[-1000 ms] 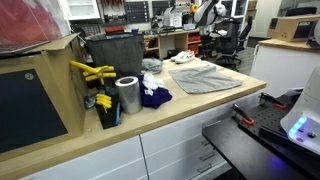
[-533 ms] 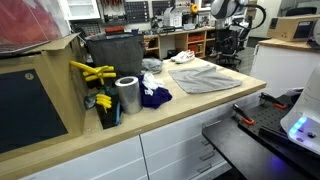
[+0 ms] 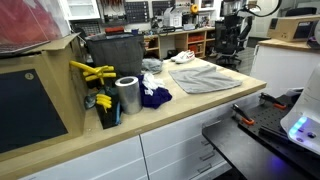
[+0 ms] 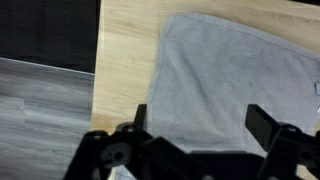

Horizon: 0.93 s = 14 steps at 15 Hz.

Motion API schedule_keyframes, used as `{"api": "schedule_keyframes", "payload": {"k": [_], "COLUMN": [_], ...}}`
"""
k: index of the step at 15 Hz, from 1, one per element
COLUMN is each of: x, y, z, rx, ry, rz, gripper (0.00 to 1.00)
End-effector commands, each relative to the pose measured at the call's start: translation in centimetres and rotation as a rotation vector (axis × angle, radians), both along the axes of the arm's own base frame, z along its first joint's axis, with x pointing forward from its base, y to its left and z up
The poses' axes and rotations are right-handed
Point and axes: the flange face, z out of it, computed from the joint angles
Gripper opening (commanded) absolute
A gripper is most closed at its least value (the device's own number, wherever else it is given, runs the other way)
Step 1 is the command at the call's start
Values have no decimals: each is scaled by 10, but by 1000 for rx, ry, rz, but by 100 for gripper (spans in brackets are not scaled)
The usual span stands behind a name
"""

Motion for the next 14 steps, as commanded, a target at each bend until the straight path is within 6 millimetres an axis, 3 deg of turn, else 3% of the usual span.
{"api": "schedule_keyframes", "payload": {"k": [1,6,8,14], "x": [-9,-8,4,17], "y": [30,70,89,109], "z": [26,63,73,118], "rx": [40,52,48,25], "ry": [34,171,213,226], "rz": [-62,-118,-126,-133], "gripper": [100,100,100,100]}}
